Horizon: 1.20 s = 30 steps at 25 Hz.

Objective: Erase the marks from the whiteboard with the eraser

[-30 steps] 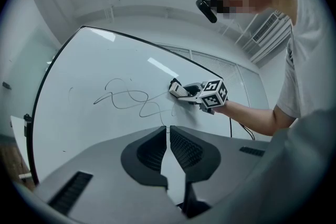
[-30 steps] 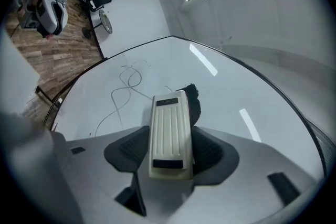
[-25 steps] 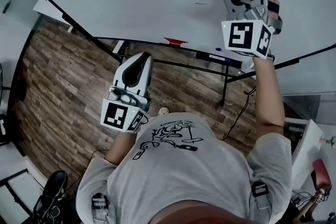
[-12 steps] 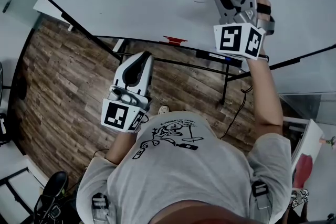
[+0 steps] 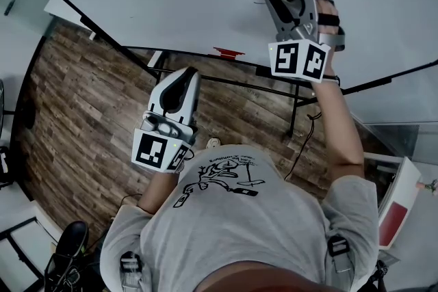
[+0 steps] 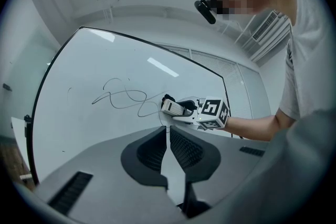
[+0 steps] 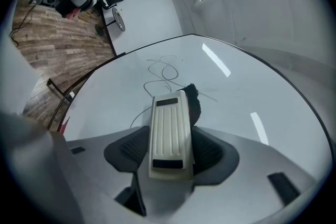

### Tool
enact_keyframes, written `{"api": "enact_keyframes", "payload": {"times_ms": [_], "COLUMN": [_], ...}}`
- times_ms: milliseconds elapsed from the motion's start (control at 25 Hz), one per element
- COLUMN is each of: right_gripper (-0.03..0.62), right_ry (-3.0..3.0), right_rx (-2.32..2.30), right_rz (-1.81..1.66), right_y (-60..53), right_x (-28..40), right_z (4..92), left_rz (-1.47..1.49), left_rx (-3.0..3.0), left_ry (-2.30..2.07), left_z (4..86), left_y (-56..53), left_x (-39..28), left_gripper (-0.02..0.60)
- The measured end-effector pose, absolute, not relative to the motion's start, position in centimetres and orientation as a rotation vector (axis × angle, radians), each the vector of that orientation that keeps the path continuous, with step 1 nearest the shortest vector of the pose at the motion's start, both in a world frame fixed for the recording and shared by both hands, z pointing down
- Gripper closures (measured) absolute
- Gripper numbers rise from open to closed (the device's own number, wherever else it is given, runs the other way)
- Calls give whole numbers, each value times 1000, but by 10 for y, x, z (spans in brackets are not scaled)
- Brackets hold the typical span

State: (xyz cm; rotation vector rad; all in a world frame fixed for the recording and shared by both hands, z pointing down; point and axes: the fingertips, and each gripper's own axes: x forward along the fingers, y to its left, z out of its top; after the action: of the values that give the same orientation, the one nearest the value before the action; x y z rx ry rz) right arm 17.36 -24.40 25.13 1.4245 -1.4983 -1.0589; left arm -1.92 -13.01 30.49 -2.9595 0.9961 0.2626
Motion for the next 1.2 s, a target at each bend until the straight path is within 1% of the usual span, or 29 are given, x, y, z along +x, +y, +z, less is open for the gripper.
{"api": "enact_keyframes", "payload": {"times_ms": [800,1000,1200], "right_gripper": [335,334,335], "right_ry": [-1474,-1469,-1445], "right_rx": [1308,1243,1250], "right_rz": [-1079,-1063,-1090], "right_y": [-254,-256,-256], "right_x": [161,157,156], "right_z": [319,352,356], "left_rz": [271,274,279], "left_rx": [-2957,-2956,-2955], "left_ry": [1020,1025,1029], "left_z": [305,306,305], "left_y": [-133,-131,-127], "left_x": [-24,-26,-29], "left_gripper": [545,545,545]}}
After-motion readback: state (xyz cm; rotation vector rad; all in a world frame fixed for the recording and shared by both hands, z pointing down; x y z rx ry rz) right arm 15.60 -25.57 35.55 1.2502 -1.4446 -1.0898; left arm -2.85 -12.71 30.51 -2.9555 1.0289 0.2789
